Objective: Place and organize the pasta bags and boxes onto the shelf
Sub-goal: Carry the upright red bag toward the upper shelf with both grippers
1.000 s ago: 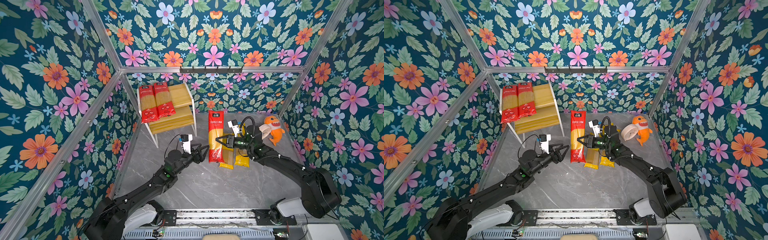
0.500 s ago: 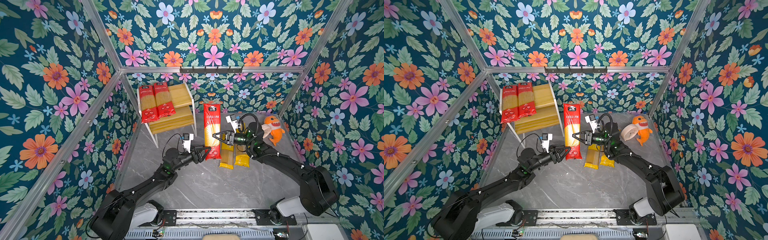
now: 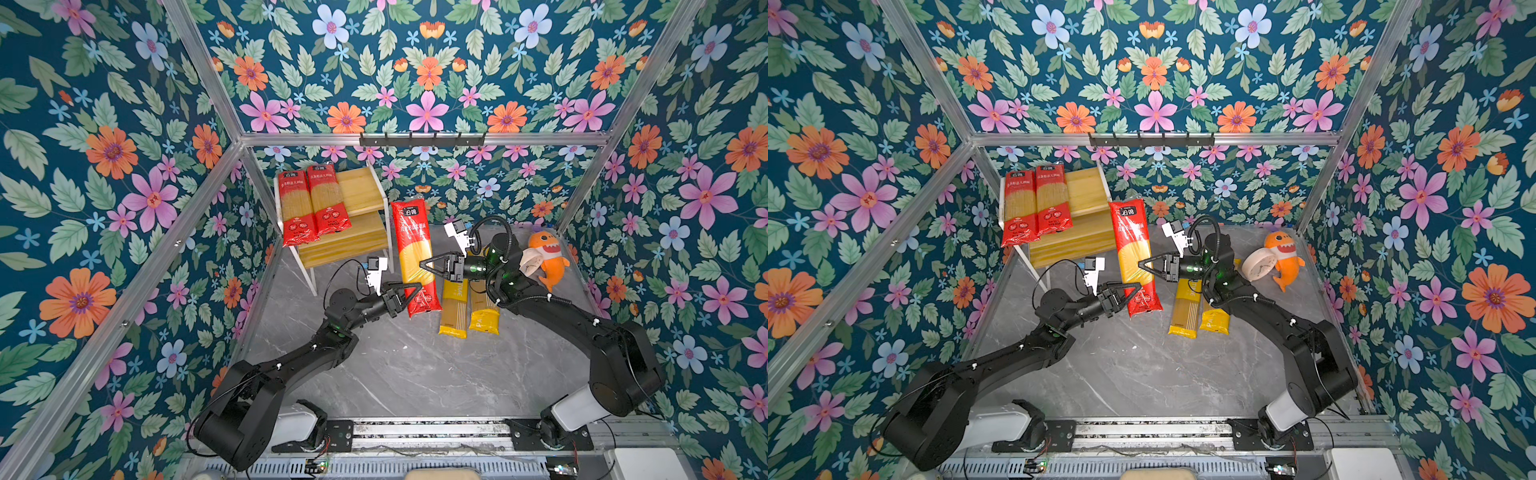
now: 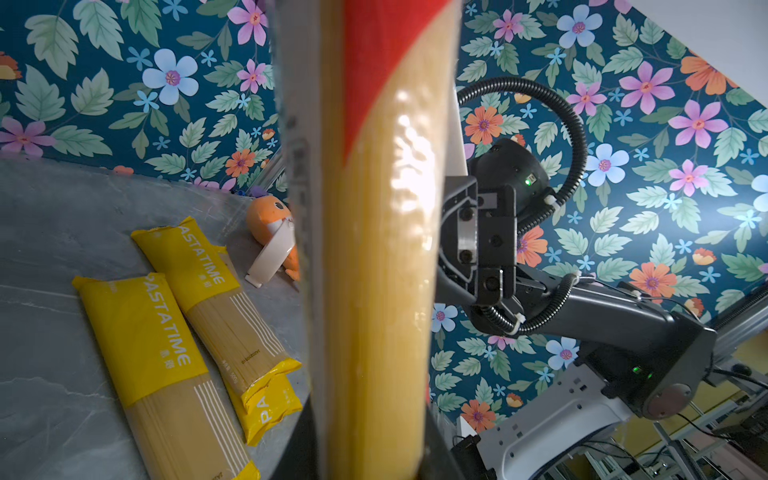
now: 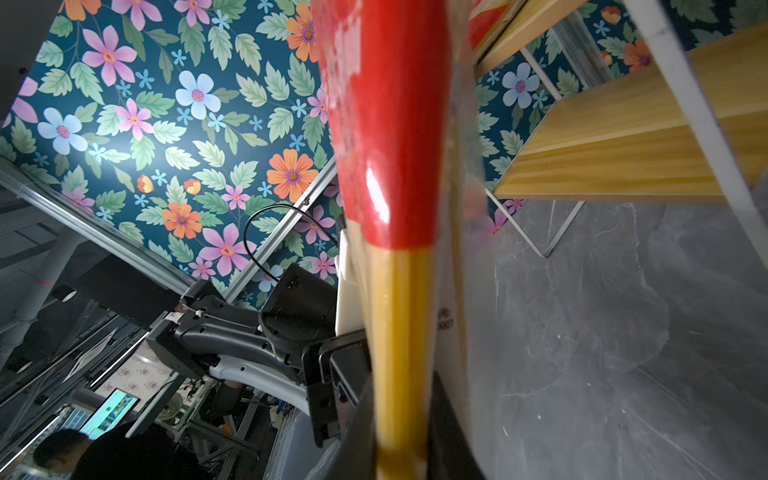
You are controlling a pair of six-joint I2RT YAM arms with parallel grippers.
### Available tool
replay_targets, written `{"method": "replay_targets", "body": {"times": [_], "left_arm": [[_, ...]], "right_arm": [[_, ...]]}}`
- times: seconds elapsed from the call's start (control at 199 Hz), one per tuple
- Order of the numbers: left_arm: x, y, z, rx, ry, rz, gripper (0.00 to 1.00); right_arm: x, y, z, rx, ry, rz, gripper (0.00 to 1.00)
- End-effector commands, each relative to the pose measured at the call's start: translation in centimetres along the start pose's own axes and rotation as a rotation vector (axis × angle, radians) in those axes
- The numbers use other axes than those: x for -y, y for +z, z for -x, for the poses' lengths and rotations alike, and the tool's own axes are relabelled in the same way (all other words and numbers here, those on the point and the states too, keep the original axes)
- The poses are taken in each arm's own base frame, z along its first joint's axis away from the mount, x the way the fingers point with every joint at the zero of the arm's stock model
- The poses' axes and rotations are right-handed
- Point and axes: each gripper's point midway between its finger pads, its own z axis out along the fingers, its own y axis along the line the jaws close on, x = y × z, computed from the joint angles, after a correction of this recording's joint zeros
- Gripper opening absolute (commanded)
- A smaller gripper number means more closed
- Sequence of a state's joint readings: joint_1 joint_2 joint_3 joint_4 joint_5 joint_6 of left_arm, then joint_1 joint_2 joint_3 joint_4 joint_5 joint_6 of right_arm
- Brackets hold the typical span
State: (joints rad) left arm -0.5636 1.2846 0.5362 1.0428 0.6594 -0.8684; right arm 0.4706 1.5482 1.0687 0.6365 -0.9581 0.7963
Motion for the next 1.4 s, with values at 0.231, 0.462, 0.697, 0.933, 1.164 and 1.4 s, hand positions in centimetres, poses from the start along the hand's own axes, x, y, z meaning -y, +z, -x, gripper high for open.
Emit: {"method": "replay_targets", "body": {"times": [0.231, 0.462, 0.697, 0.933, 1.164, 1.4], "left_arm": [[2.0, 0.2, 4.8, 0.183, 0.012, -0.028, 0.10], [2.6, -0.1, 7.4, 0.245, 0.041, 0.002, 0.12], [3.0, 0.6, 8.6, 0.273, 0.009, -0.037, 0.14], [2.9, -0.1, 9.2, 0.303, 0.010, -0.010, 0.18], [2.8, -1.7, 10.0, 0.346, 0.015, 0.014, 0.42], [1.8, -4.3, 9.2, 0.368, 0.016, 0.106, 0.63]], "right_arm": [[0.9, -1.3, -1.2, 0.089, 0.038, -0.063, 0.57], [1.3, -2.4, -3.6, 0.107, 0.105, -0.087, 0.60], [0.7, -1.5, -1.8, 0.155, 0.074, -0.068, 0.52], [-0.6, 1.3, -1.2, 0.134, 0.075, 0.011, 0.27], [-1.5, 2.6, 1.6, 0.172, 0.086, 0.051, 0.00], [-0.9, 4.4, 4.5, 0.212, 0.139, 0.056, 0.00]]}}
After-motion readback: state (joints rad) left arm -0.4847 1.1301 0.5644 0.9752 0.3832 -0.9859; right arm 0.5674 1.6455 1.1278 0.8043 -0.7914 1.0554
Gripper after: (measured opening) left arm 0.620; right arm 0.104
